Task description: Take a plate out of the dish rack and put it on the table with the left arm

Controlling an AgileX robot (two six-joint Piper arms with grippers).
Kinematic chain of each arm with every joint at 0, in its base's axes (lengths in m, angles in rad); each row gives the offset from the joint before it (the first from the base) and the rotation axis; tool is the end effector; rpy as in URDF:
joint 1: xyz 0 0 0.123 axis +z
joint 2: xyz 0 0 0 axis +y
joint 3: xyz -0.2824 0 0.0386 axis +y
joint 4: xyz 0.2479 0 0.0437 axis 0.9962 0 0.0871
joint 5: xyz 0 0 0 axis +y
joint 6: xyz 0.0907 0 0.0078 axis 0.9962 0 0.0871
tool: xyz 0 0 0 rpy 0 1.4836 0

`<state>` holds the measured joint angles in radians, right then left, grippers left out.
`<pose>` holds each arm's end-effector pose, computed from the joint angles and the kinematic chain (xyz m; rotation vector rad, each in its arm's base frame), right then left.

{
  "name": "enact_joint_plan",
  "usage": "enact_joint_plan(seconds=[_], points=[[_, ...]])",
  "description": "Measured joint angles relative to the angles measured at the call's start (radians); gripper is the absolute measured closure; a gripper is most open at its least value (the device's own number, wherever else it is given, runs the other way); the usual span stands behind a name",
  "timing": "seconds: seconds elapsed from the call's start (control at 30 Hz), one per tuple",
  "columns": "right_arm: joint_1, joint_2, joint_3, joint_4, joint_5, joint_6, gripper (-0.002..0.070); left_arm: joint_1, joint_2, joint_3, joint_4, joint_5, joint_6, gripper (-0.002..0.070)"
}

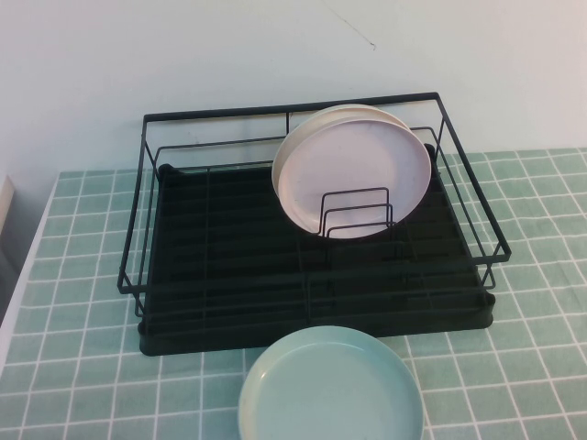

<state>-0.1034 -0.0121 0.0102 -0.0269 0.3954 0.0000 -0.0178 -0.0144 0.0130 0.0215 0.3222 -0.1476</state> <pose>0.0514 -0.0063 0.1748 0.0809 1.8764 -0.0979 0.0534 -0.0003 0.1804 -0.1036 1.8024 -0.0972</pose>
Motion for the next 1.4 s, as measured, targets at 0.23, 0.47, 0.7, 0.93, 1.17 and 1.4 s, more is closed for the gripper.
enact_joint_plan(seconds=[0.23,0.47,0.7,0.93,1.17,1.4], points=[[0.0,0.0,0.0,0.0,0.0,0.0,0.0678,0.0,0.0,0.009,-0.009,-0.322,0.0,0.0678],[0.0,0.0,0.0,0.0,0.0,0.0,0.0678,0.0,0.0,0.009,-0.011,-0.832,0.0,0.0678],[0.0,0.0,0.0,0.0,0.0,0.0,0.0678,0.0,0.0,0.009,-0.005,-1.031,0.001,0.0678],[0.0,0.0,0.0,0.0,0.0,0.0,0.0678,0.0,0.0,0.009,-0.027,-1.137,-0.01,0.0678],[0.0,0.0,0.0,0.0,0.0,0.0,0.0678,0.0,0.0,-0.084,-0.022,-1.091,-0.07,0.0678],[0.0,0.0,0.0,0.0,0.0,0.0,0.0678,0.0,0.07,-0.389,-0.016,-0.641,-0.078,0.0678]])
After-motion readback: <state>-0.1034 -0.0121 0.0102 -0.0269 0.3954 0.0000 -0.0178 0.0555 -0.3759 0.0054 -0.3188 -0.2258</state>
